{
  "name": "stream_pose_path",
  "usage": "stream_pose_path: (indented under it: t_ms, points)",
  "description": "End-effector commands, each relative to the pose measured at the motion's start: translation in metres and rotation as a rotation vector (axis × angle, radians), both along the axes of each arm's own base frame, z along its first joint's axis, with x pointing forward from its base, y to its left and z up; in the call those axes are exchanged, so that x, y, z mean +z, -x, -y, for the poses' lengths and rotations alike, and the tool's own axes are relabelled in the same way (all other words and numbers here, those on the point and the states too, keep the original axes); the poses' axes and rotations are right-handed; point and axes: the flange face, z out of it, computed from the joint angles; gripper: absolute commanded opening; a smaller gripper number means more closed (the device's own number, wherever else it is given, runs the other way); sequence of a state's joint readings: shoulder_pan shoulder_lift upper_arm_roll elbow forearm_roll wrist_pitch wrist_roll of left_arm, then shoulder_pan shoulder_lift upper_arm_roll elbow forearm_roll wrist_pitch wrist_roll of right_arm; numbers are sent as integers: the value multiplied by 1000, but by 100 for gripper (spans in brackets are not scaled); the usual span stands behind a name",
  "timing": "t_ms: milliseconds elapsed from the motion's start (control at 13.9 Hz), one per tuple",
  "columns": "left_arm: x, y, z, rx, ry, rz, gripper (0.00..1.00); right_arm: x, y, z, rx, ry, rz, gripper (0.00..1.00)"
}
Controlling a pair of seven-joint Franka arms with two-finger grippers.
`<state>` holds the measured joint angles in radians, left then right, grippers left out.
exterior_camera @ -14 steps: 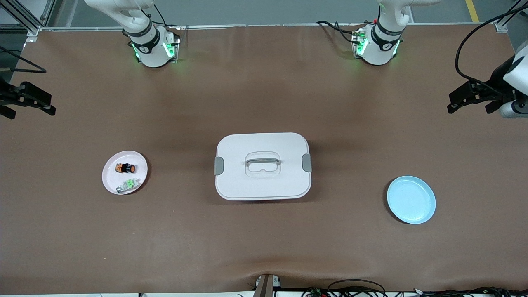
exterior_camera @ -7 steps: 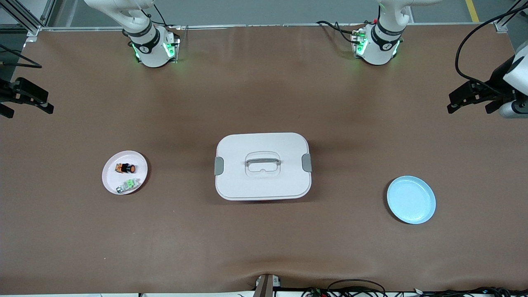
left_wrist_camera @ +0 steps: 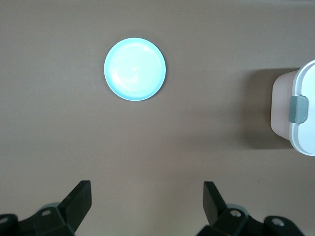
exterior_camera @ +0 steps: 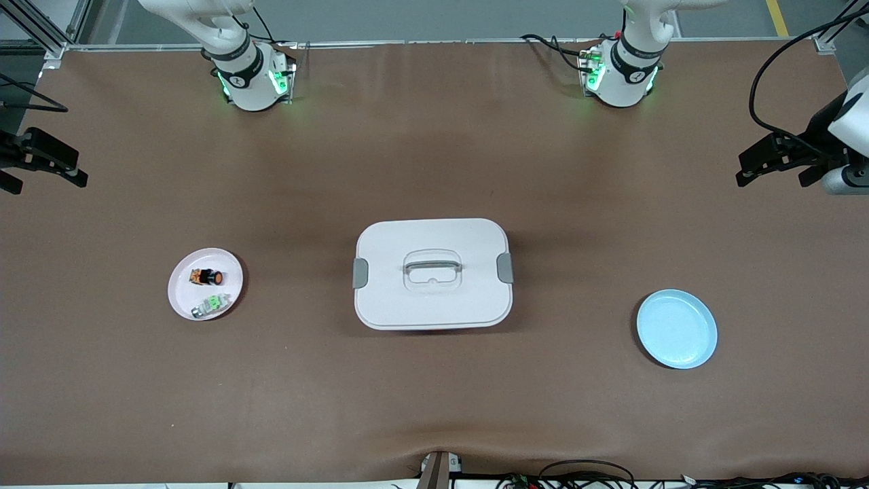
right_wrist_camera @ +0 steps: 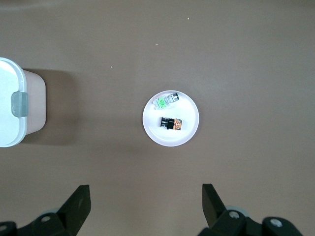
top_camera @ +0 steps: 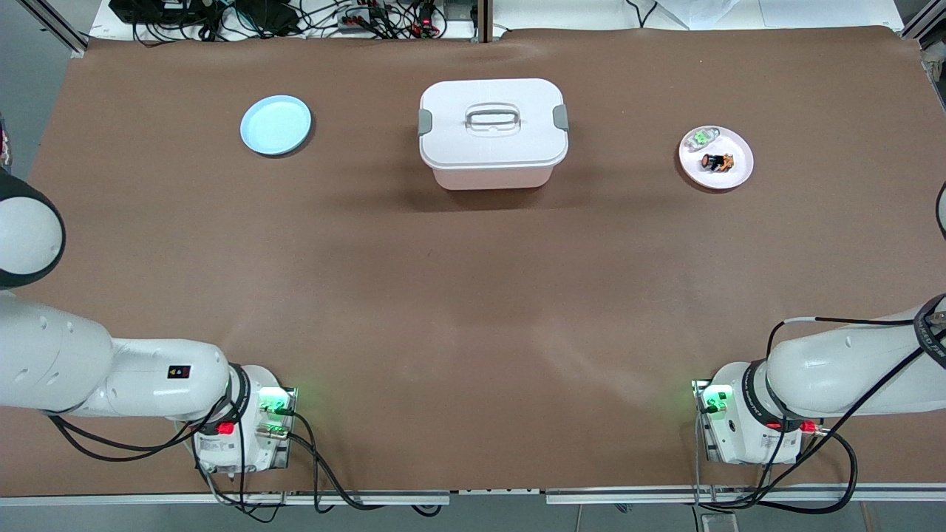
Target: Transfer orange switch to right arm and place
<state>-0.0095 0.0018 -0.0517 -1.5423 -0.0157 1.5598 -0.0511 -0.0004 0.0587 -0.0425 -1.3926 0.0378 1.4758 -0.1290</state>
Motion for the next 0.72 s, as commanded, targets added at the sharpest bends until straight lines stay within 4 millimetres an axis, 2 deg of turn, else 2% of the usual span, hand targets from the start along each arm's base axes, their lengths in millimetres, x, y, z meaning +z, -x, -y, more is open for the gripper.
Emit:
stream_pose_path:
  t_ms: [0, 216, 648]
  points:
    - [4, 0, 1, -9, -17, -5, 100, 5, 3, 2, -18, -12, -3, 100]
    - [4, 0, 1, -9, -17, -5, 100, 7, 6, -2, -128, -20, -18, 100]
    - [4, 0, 1, -11, -17, -5, 100, 2, 16, 0, -130, -22, -103, 100]
